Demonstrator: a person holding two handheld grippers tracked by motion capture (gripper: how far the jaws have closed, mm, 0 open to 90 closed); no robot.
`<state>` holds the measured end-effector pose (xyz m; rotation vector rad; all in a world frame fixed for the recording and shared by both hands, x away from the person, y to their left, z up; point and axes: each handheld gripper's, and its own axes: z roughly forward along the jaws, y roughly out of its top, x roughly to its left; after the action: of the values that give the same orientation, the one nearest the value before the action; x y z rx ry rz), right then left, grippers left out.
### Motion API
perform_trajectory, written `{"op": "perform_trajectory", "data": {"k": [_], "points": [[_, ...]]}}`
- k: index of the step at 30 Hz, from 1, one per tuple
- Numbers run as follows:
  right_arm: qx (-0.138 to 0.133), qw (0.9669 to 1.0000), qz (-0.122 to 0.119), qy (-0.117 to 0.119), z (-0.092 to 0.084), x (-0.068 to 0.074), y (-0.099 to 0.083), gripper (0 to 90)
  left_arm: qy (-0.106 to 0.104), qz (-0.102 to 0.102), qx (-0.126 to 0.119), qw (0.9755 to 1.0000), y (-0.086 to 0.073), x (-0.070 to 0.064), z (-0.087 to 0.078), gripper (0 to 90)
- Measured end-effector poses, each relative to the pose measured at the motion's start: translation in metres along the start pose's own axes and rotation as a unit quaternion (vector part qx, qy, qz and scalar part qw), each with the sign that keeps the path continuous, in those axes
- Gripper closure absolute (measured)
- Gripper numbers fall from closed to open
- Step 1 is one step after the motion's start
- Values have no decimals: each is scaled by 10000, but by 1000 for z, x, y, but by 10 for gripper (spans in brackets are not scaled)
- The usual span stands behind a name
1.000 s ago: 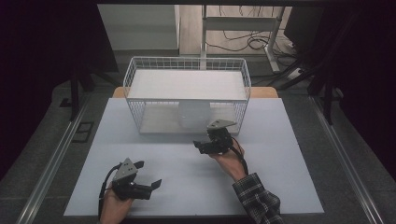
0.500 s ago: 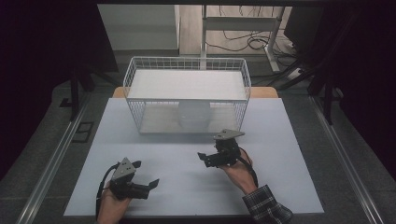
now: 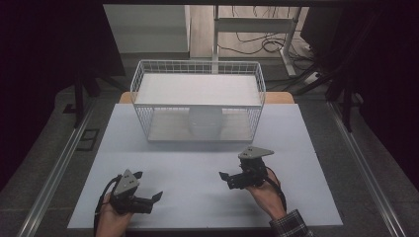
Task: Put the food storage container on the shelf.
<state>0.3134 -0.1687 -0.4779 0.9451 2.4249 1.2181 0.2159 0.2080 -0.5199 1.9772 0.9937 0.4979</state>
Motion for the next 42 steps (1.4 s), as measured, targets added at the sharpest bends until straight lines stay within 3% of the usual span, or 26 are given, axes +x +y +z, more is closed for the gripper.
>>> {"op": "perform_trajectory", "data": {"k": [12,21,30,36,42], "points": [[-264,9993,182,-178,-37,3,-22,0,279,101,62,9995,-8,3,-19,18],[-313,9985,242,-390,-62,3,-41,0,347,-65,14,9994,-18,6,-32,4],[-236,9961,438,-731,-87,-2,-73,0,433,-194,40,9989,-27,9,-37,0],[-14,9949,511,-866,-91,-5,-93,0,413,-294,138,9986,-31,12,-34,0],[221,9946,464,-899,-89,-5,-100,0,436,-457,206,9978,-33,16,-33,0]]}}
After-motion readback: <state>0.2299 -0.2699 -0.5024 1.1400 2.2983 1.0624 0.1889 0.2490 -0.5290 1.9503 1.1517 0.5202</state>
